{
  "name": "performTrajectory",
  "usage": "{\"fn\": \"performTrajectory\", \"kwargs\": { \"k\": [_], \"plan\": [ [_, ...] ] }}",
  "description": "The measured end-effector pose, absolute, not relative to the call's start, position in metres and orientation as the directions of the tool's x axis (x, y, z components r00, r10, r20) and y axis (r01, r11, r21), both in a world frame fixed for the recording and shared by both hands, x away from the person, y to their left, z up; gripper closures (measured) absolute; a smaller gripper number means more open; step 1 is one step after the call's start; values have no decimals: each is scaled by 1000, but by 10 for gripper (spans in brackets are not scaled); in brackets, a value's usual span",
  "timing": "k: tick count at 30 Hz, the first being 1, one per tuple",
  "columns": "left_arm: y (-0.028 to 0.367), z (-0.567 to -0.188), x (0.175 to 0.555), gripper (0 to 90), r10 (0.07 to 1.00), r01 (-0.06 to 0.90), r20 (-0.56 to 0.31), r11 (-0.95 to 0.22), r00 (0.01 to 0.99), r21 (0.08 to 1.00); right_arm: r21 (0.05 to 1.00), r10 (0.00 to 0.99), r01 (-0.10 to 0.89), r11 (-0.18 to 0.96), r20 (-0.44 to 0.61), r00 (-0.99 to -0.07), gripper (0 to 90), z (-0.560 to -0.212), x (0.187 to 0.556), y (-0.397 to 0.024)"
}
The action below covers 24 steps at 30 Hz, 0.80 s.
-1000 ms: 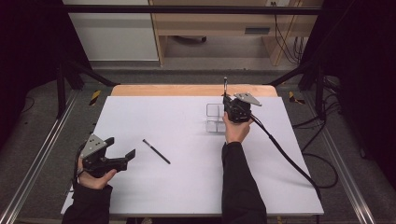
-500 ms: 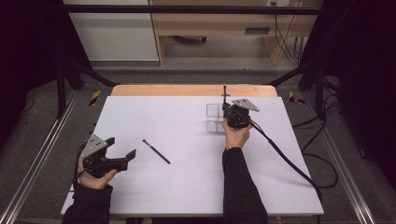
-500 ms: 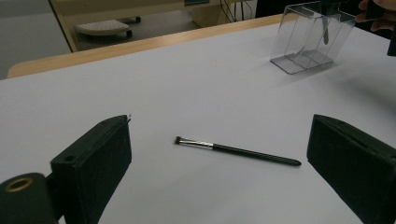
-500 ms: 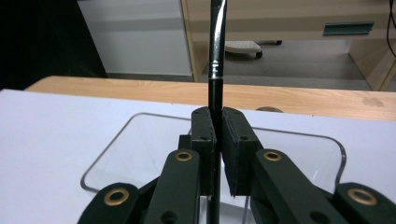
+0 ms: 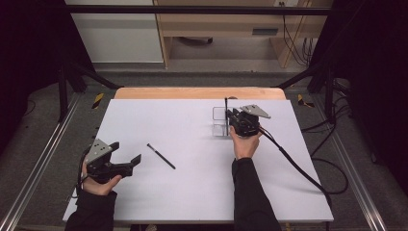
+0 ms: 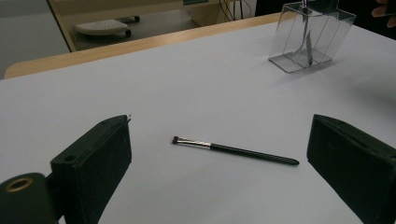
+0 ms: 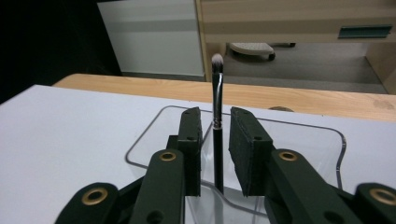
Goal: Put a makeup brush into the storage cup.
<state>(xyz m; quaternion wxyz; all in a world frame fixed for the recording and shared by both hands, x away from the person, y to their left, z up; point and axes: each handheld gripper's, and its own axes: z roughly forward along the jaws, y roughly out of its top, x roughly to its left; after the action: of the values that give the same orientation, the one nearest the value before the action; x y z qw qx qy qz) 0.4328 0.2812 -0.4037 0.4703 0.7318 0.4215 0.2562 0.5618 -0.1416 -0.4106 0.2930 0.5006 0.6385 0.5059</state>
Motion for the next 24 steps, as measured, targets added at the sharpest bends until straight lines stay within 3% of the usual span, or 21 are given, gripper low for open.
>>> {"fn": "performTrajectory", "kwargs": {
  "k": [6,24],
  "plan": [
    [279,-403,432,57,857,371,-18,-205,516,905,939,921,343,-14,146,-362,653,-401,549,-150],
    [276,-405,432,56,857,376,-13,-213,515,902,931,885,363,34,140,-443,327,-400,515,-178]
  ]
}}
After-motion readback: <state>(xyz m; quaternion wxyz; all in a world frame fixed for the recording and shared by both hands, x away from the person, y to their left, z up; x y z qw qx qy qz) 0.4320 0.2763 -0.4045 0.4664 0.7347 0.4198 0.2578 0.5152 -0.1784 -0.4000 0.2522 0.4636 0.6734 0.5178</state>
